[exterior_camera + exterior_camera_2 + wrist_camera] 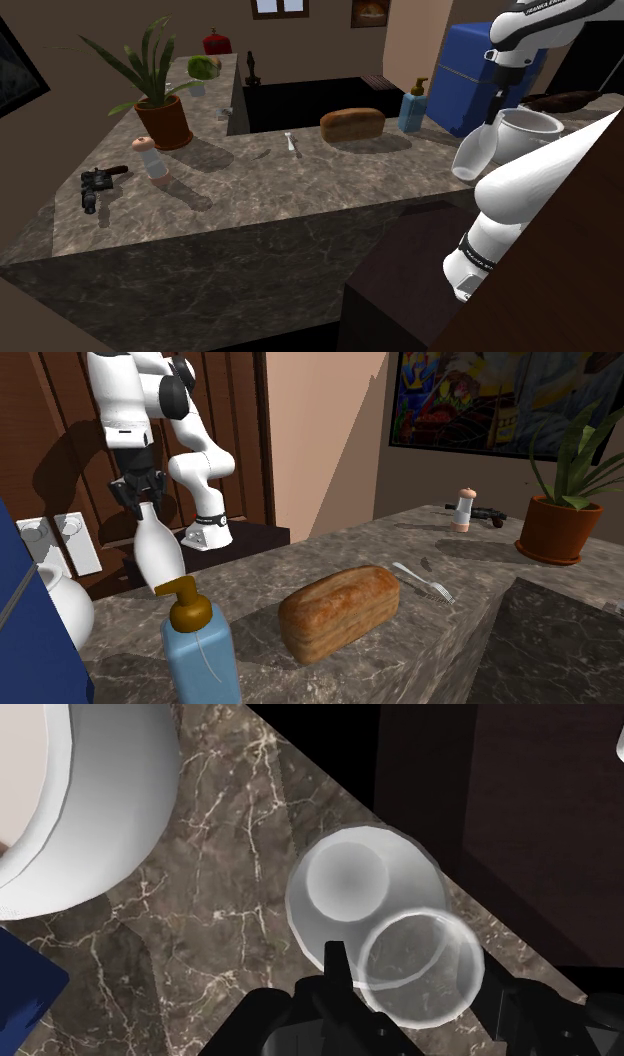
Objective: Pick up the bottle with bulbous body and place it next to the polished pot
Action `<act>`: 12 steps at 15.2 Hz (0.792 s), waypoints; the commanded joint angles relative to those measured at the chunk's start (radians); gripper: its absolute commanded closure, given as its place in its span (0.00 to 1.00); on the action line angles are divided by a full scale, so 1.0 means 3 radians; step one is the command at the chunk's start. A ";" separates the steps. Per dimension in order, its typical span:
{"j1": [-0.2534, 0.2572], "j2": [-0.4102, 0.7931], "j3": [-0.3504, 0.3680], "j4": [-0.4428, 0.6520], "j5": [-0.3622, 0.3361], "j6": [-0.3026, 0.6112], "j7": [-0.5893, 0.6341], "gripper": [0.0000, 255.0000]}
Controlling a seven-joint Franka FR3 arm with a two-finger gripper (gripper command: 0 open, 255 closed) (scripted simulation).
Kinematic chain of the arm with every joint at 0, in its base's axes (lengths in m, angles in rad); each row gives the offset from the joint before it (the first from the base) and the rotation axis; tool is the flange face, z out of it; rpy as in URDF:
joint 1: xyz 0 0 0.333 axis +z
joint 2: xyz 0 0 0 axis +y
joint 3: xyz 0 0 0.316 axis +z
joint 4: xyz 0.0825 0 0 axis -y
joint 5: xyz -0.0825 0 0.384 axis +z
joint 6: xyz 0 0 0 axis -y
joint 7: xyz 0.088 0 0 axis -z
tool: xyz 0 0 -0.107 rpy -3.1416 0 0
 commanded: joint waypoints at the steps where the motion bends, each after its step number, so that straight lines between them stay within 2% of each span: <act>1: -0.0002 0.0002 -0.0007 -0.0015 -0.0005 0.0020 -0.0001 1.00; 6: -0.0002 0.0002 -0.0007 -0.0015 -0.0005 0.0020 -0.0001 1.00; 7: -0.0002 0.0002 -0.0007 -0.0015 -0.0005 0.0020 -0.0001 0.00; 12: -0.0002 0.0002 -0.0007 -0.0015 -0.0005 0.0020 -0.0001 0.00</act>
